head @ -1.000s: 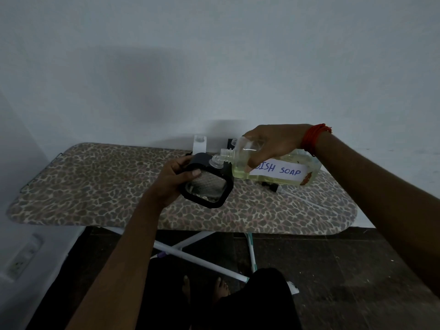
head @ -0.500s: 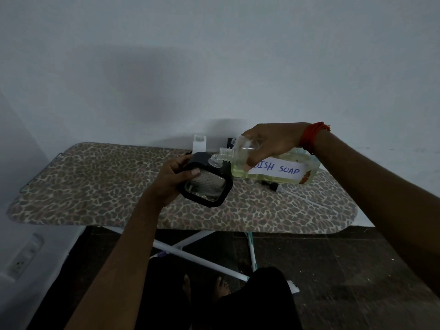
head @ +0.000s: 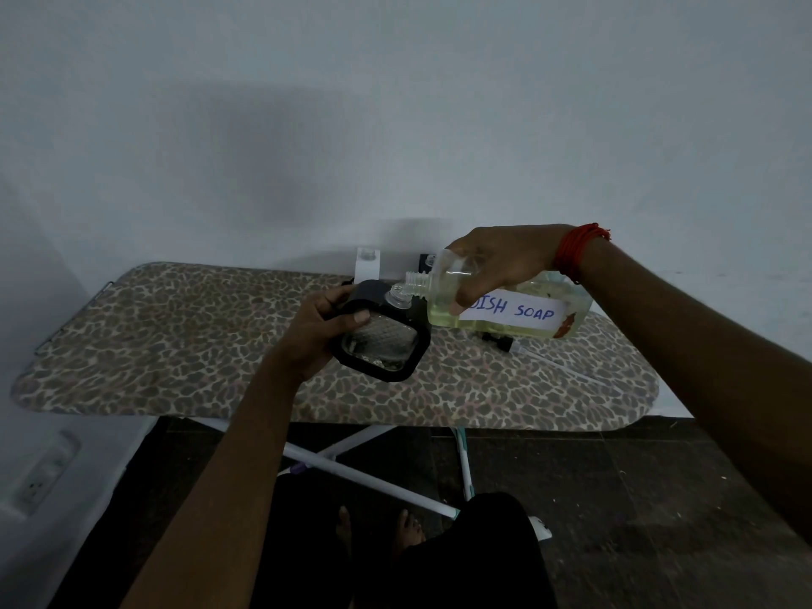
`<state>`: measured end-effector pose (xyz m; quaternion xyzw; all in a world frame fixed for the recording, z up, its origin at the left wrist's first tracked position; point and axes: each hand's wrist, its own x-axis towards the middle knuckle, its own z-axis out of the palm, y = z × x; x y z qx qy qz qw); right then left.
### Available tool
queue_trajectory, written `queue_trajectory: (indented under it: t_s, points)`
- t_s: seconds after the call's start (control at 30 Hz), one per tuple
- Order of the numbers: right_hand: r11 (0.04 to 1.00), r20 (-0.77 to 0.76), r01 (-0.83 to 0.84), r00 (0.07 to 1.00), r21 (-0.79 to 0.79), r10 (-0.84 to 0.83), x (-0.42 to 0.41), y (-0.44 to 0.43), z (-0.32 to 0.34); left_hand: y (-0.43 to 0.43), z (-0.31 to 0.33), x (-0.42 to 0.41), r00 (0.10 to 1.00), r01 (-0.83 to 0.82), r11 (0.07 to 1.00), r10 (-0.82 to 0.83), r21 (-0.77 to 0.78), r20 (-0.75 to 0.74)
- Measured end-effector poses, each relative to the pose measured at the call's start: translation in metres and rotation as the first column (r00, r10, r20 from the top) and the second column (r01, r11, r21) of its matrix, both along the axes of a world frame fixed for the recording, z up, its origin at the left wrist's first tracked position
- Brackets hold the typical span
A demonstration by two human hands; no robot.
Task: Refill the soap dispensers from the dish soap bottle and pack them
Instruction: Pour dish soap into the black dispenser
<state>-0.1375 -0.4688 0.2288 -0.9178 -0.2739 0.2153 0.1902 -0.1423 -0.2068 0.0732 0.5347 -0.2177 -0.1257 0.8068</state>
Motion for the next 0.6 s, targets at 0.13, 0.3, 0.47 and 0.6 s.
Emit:
queue_trajectory:
  t_s: [0.13, 0.3, 0.47, 0.6]
  points:
    - [1.0, 0.012, 0.014, 1.0, -0.007, -0.014, 0.0018, 0.0004, -0.0011, -0.0001, 0.0002, -0.0005, 1.0, 0.0, 1.0, 0.0, -0.008, 0.006]
    - [0.999, 0.005, 0.031, 0.999, -0.022, -0.031, 0.0002, 0.0005, 0.0014, -0.0001, 0.0003, -0.001, 1.0, 0.0, 1.0, 0.0, -0.008, 0.011]
    - [0.999, 0.006, 0.032, 0.999, -0.023, -0.032, -0.0001, 0.0007, 0.0015, -0.001, 0.001, -0.0021, 1.0, -0.003, 1.0, 0.003, -0.012, 0.018]
    - [0.999, 0.014, 0.02, 1.0, -0.029, -0.02, 0.0017, 0.0007, 0.0005, -0.0017, 0.0005, -0.0025, 1.0, -0.004, 1.0, 0.005, -0.006, 0.019]
